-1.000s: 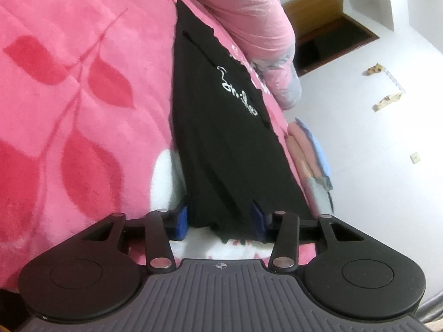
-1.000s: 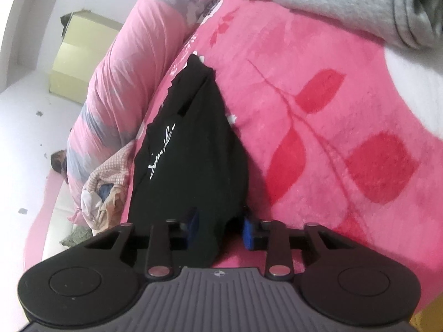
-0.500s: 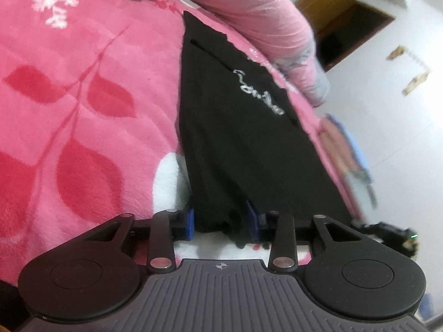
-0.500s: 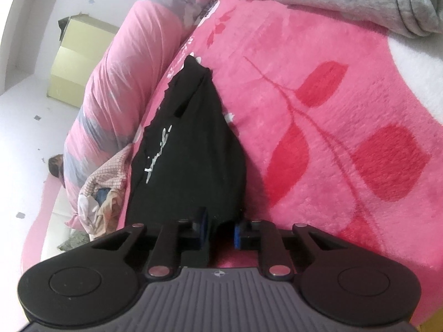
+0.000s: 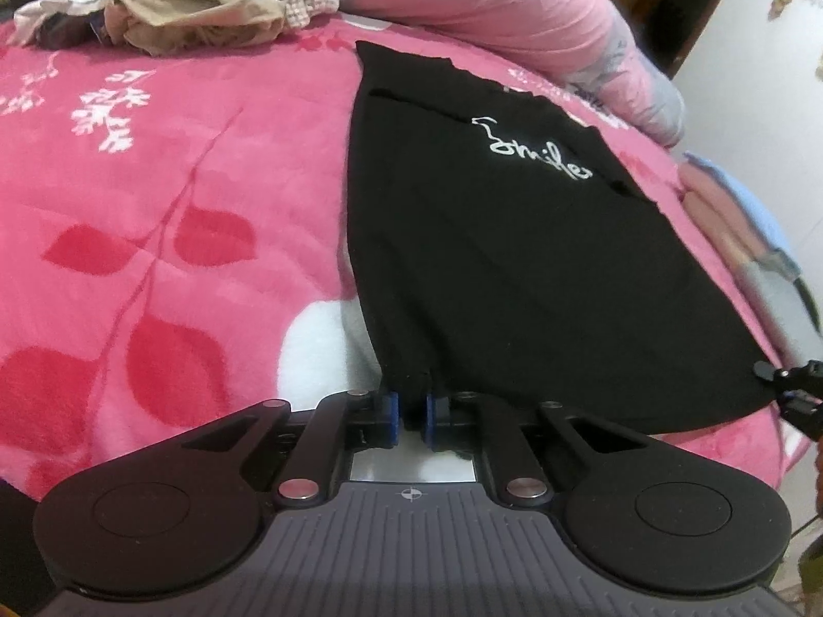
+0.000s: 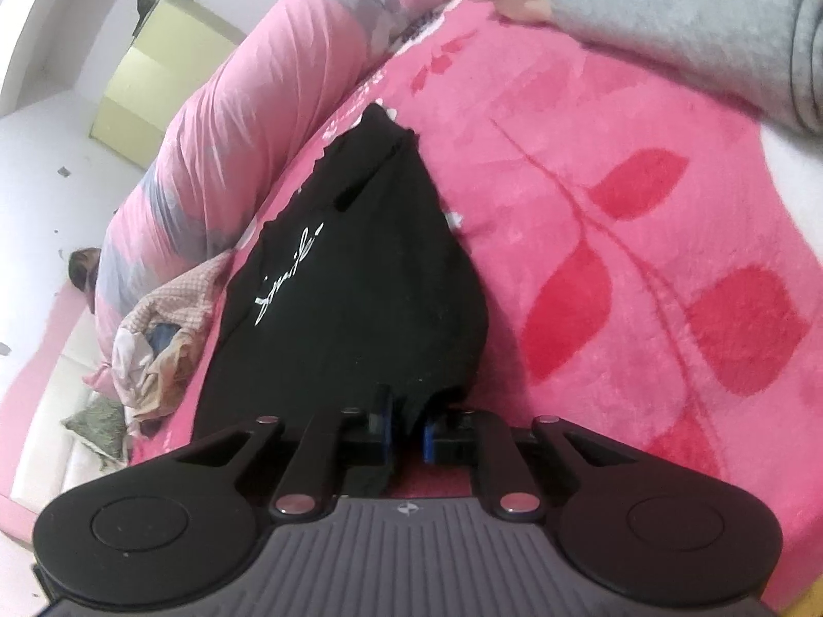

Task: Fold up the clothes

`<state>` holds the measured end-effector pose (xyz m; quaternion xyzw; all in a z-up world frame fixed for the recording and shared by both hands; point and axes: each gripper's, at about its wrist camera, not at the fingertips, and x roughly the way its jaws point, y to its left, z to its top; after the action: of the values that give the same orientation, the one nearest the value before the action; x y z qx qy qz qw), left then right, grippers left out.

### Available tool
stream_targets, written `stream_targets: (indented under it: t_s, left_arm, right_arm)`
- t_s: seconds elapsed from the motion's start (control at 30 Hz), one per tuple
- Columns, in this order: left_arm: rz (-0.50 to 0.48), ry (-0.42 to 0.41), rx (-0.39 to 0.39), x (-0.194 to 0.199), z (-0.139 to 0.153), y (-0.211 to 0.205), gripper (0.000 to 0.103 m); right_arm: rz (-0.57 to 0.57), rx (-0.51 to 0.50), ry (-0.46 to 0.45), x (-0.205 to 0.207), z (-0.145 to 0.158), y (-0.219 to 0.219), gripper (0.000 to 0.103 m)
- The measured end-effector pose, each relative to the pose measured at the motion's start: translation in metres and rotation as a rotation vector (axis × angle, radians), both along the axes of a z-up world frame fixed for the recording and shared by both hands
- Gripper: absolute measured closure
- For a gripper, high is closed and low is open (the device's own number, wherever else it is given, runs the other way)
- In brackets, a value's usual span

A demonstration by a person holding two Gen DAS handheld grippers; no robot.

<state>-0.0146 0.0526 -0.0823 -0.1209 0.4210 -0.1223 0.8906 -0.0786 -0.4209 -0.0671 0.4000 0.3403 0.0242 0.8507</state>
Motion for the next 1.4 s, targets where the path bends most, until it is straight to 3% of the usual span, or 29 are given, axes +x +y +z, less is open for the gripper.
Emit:
stream_targets:
  t_s: [0.3,0.57,0.97,1.2,1.4]
  left_arm:
    - [-0.005,-0.069,0.108,-0.012,0.017,-0.018,0.099]
    - [-0.003,-0.135,0.14,-0.026,0.033,-0.019,0.099]
    - [-0.005,-0.211,0.093,-0.05,0.052,-0.006,0.1]
    - [-0.028,-0.223,-0.031,-0.072,0.061,0.019,0.1]
    - [-0.028,-0.267,-0.083,-0.099,0.075,0.042,0.103]
  right_arm:
    - [-0.034,-0.007,-0.107,-0.011,0.019,0.009,0.102]
    - [-0.058,0.034,-0.186,-0.022,0.033,0.013,0.102]
    - [-0.062,0.055,-0.258,-0.038,0.046,0.021,0.102]
    - [-0.082,0.066,-0.292,-0.067,0.059,0.024,0.102]
    - [-0.095,0.073,-0.304,-0.101,0.066,0.035,0.102]
